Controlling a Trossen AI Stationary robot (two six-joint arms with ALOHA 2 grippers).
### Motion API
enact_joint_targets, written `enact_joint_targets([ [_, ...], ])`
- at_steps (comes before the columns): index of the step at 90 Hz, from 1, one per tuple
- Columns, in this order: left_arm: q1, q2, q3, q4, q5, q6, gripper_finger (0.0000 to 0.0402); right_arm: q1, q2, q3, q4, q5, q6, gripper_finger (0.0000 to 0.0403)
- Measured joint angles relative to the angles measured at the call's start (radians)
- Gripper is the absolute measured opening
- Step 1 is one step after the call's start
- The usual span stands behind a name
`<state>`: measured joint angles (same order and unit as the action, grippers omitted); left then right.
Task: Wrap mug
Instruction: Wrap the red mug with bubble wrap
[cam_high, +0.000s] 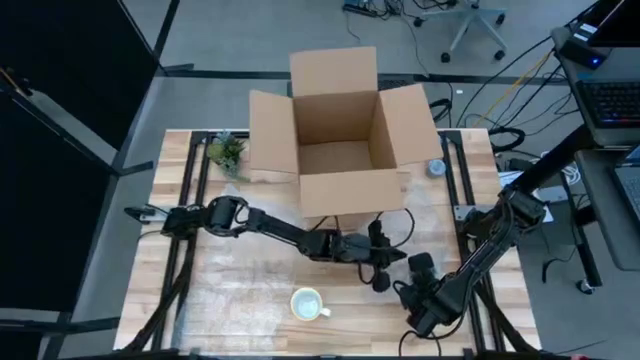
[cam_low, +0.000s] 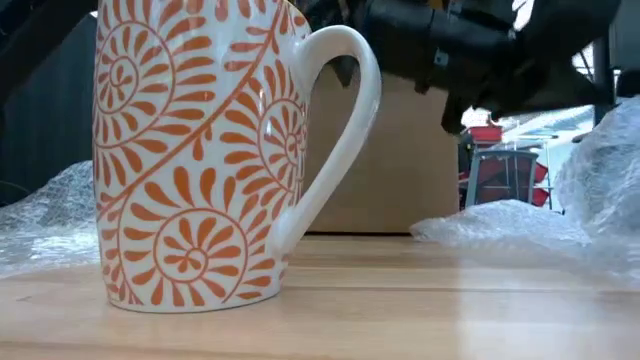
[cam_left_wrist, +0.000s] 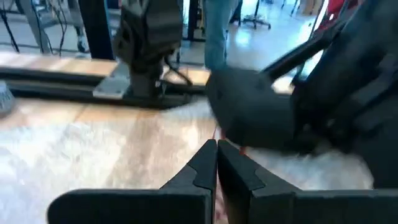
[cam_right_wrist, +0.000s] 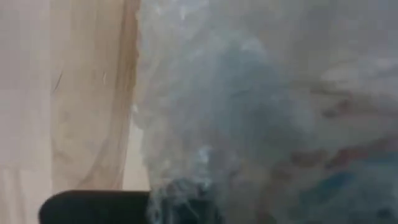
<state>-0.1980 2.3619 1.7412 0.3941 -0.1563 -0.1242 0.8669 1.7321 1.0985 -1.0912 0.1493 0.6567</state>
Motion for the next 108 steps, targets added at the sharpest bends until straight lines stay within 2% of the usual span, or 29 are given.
enact_joint_targets([
  [23, 0.01, 0.0, -0.001, -0.045, 0.063, 0.009, 0.0, 0.009, 0.0, 0.0, 0.004, -0.003, 0.001, 0.0019],
  [40, 0.01, -0.038, 0.0, -0.098, 0.069, 0.029, 0.0005, 0.047, -0.002, 0.003, 0.008, -0.023, 0.031, 0.0021],
  [61, 0.01, -0.04, -0.001, -0.138, 0.07, 0.024, 0.0069, 0.103, -0.004, 0.008, 0.033, -0.051, 0.052, 0.0019],
  [80, 0.035, -0.04, 0.0, -0.242, 0.072, -0.091, 0.0133, 0.122, -0.004, 0.065, 0.022, -0.063, 0.03, 0.0019],
  [92, 0.065, -0.04, -0.001, -0.317, 0.071, -0.173, 0.0143, 0.123, -0.004, 0.076, 0.027, -0.042, 0.026, 0.0019],
  [108, 0.083, -0.04, -0.001, -0.375, 0.07, -0.185, 0.0143, 0.124, -0.003, 0.076, 0.032, -0.051, 0.043, 0.0019],
])
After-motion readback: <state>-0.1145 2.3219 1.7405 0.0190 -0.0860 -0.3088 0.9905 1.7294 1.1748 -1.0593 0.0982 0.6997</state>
